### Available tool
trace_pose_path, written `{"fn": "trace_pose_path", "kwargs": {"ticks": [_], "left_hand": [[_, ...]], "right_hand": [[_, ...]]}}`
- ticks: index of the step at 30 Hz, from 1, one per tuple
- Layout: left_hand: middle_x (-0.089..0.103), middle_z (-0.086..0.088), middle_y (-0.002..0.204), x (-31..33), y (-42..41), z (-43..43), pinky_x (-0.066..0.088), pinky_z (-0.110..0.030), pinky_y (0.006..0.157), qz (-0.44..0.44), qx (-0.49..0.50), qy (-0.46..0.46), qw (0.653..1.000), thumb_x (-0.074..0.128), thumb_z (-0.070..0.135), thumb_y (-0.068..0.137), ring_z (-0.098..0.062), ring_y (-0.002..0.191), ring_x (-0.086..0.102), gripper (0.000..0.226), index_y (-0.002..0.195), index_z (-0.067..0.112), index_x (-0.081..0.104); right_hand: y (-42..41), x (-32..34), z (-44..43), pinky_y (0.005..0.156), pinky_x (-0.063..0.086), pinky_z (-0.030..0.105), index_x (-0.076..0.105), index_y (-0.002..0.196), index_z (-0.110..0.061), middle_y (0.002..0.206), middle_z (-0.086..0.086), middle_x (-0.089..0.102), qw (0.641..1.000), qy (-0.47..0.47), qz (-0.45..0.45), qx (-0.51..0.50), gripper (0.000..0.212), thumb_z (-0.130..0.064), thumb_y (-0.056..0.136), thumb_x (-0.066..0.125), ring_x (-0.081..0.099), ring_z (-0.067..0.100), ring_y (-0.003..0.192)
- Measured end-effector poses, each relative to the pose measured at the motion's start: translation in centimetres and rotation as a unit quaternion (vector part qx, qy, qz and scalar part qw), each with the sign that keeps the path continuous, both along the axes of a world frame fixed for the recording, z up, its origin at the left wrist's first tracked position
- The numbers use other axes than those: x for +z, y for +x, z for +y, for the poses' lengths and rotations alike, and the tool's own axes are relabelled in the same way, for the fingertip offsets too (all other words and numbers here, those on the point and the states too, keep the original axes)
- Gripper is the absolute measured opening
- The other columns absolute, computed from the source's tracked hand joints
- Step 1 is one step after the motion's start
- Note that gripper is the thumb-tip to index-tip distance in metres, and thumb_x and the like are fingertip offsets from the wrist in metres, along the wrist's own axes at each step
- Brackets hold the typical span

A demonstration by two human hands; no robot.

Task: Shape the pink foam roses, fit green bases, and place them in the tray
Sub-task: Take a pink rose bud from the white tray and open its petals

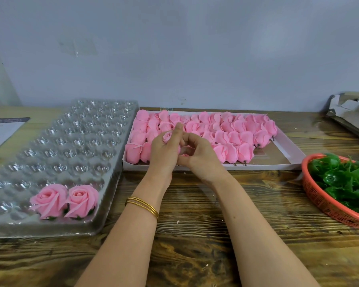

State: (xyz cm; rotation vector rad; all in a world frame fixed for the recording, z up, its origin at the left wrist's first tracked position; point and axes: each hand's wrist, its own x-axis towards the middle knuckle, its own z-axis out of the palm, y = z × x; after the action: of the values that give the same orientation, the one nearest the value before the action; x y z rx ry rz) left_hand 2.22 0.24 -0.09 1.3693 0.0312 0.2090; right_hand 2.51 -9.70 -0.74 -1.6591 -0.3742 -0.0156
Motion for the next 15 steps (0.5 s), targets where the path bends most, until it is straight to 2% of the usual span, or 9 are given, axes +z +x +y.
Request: {"fn": "trace_pose_path", "kwargs": {"ticks": [3,6,9,12,15], "left_hand": [[0.068,-0.005,0.073,-0.01,0.03,0.12,0.058,-0.037,0.080,-0.001,-0.010,0.009,1.000,0.062,0.047,0.092,-0.018,0.081,0.071,0.038,0.064,0.021,0.066],[0.071,-0.003,0.075,0.03,-0.05,0.28,0.059,-0.038,0.076,-0.012,-0.015,0.023,1.000,0.064,0.045,0.091,-0.019,0.080,0.072,0.031,0.065,0.029,0.071],[0.073,0.001,0.074,0.06,-0.05,0.32,0.060,-0.036,0.069,-0.016,-0.011,0.025,1.000,0.069,0.045,0.086,-0.019,0.077,0.073,0.024,0.072,0.025,0.071],[0.072,0.004,0.071,0.25,-0.30,0.31,0.055,-0.026,0.061,-0.024,-0.011,0.023,0.999,0.071,0.053,0.075,-0.015,0.072,0.073,0.026,0.073,0.027,0.072],[0.069,0.007,0.066,0.19,-0.26,0.39,0.055,-0.022,0.059,-0.028,-0.006,0.038,0.999,0.069,0.046,0.086,-0.012,0.069,0.071,0.026,0.064,0.033,0.070]], "right_hand": [[-0.03,0.00,-0.05,0.078,0.056,0.031,0.063,0.096,-0.011,0.087,0.005,0.062,1.000,0.006,0.000,0.010,0.030,0.011,0.076,0.069,0.060,0.018,0.079],[-0.05,0.02,-0.13,0.082,0.057,0.032,0.066,0.101,-0.021,0.085,0.005,0.066,1.000,0.009,0.006,0.018,0.038,0.009,0.079,0.066,0.064,0.017,0.082],[-0.09,0.11,-0.23,0.091,0.056,0.038,0.066,0.112,-0.027,0.096,0.006,0.073,0.998,0.023,0.019,0.051,0.044,0.007,0.084,0.063,0.069,0.018,0.095],[-0.17,0.14,-0.28,0.091,0.056,0.035,0.066,0.115,-0.023,0.101,0.006,0.074,0.997,0.029,0.024,0.067,0.041,0.005,0.086,0.060,0.069,0.018,0.098],[-0.16,0.07,-0.27,0.091,0.055,0.034,0.066,0.118,-0.021,0.100,0.004,0.075,0.997,0.029,0.028,0.069,0.041,0.004,0.085,0.061,0.070,0.018,0.099]]}}
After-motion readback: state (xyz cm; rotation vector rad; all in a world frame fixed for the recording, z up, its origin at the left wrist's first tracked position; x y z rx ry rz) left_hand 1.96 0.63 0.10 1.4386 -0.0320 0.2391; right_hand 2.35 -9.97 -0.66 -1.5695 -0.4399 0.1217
